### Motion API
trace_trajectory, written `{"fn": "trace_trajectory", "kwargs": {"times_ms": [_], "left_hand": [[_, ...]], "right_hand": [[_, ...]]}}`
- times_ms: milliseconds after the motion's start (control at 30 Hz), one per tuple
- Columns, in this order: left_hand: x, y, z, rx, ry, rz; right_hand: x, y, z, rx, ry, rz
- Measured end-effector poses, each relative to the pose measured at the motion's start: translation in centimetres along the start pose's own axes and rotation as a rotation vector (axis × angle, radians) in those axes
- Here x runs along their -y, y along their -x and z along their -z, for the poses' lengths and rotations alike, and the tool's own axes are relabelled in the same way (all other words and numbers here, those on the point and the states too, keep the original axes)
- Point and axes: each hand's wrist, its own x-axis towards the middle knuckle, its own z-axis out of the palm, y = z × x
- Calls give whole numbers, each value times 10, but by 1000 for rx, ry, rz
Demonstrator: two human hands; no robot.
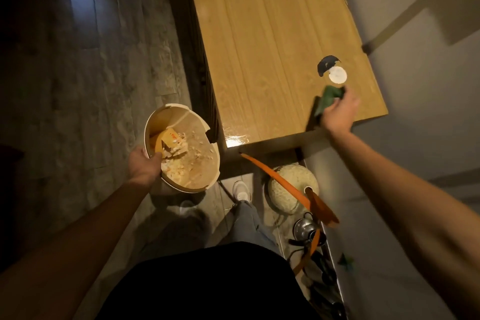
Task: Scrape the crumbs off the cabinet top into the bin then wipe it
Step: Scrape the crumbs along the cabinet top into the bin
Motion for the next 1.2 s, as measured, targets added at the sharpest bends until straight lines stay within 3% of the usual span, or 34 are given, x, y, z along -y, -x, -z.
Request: {"fn": "trace_trajectory", "kwargs": {"times_ms": [100, 200, 367, 500, 700, 1000, 1100, 1167, 1200], "left_hand": [[1, 9, -2, -46, -24, 61], [1, 18, -6, -92, -12, 94], [4, 27, -13, -138, 42, 173], [5, 25, -12, -181, 72, 237], [-1, 19, -15, -163, 143, 219], [-12, 8, 5, -39, 69, 90], [-17, 2, 21, -19, 87, 71], [-16, -6, 36, 15, 79, 75], [-15, -10, 46, 38, 81, 82]], "right_hand": [[-64, -73, 38, -40, 110, -127], [-112, -115, 60, 11, 158, -117], [-127, -115, 52, 22, 241, -60], [-104, -72, 24, 0, 274, 103], [-37, 15, -30, 164, 248, 436], [78, 179, -117, 432, 269, 619], [106, 210, -139, 678, 427, 775], [122, 233, -149, 875, 381, 701], [131, 241, -151, 886, 311, 645]]}}
